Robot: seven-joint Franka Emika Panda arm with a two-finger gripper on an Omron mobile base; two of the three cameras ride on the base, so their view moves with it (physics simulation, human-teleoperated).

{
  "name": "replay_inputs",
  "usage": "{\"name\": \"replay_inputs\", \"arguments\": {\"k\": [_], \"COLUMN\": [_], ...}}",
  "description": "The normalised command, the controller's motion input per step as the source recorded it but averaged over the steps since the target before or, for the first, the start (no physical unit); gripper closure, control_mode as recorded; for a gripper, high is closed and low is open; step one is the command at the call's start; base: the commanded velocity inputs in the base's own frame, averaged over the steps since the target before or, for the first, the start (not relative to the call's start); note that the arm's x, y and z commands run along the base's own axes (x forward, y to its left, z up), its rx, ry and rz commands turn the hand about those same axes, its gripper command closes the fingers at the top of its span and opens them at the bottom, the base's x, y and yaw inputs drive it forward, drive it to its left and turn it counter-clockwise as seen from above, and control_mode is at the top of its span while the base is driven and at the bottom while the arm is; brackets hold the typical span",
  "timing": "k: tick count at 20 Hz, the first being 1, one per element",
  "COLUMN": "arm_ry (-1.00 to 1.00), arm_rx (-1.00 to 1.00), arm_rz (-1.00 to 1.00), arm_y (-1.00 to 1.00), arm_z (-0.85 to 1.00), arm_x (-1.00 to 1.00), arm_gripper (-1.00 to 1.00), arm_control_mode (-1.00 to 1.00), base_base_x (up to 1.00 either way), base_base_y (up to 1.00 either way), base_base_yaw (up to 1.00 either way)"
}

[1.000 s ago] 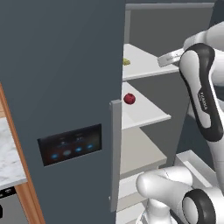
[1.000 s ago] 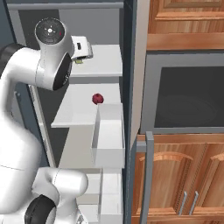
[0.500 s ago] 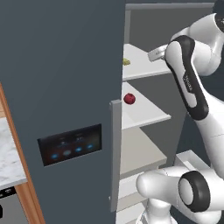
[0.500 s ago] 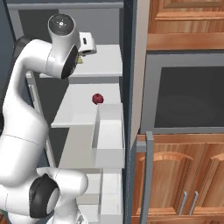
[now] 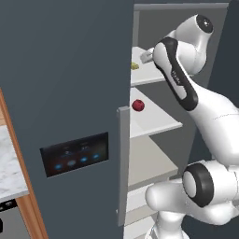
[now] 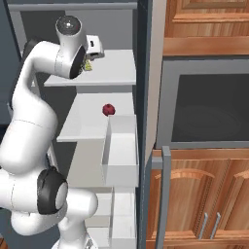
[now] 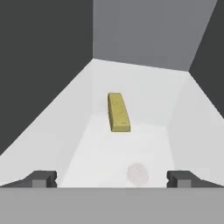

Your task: Pick the egg and butter from the fridge and place them by the bowl for mixing.

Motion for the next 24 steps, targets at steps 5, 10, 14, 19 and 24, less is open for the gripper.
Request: {"name": "replay_inputs", "arguments": {"k": [5, 10, 14, 19, 24], "arm_ry": [0.13, 0.09, 0.0, 0.03, 0.05], "arm_rx": [-0.06, -0.04, -0.03, 0.0, -0.01], "arm_rz": [-0.01, 0.0, 0.0, 0.0, 0.0], "arm_y": [0.16, 0.12, 0.14, 0.1, 0.09], "arm_z": [-0.07, -0.23, -0.42, -0.05, -0.16], "arm_x": [0.69, 0.56, 0.24, 0.03, 0.27], "arm_gripper": [-1.0, -1.0, -1.0, -1.0, -1.0], "arm_control_mode": [-1.0, -1.0, -1.0, -1.0, -1.0], "base_base_x": [0.0, 0.0, 0.0, 0.0, 0.0], "base_base_y": [0.0, 0.0, 0.0, 0.0, 0.0], "base_base_yaw": [0.0, 0.0, 0.0, 0.0, 0.0]}}
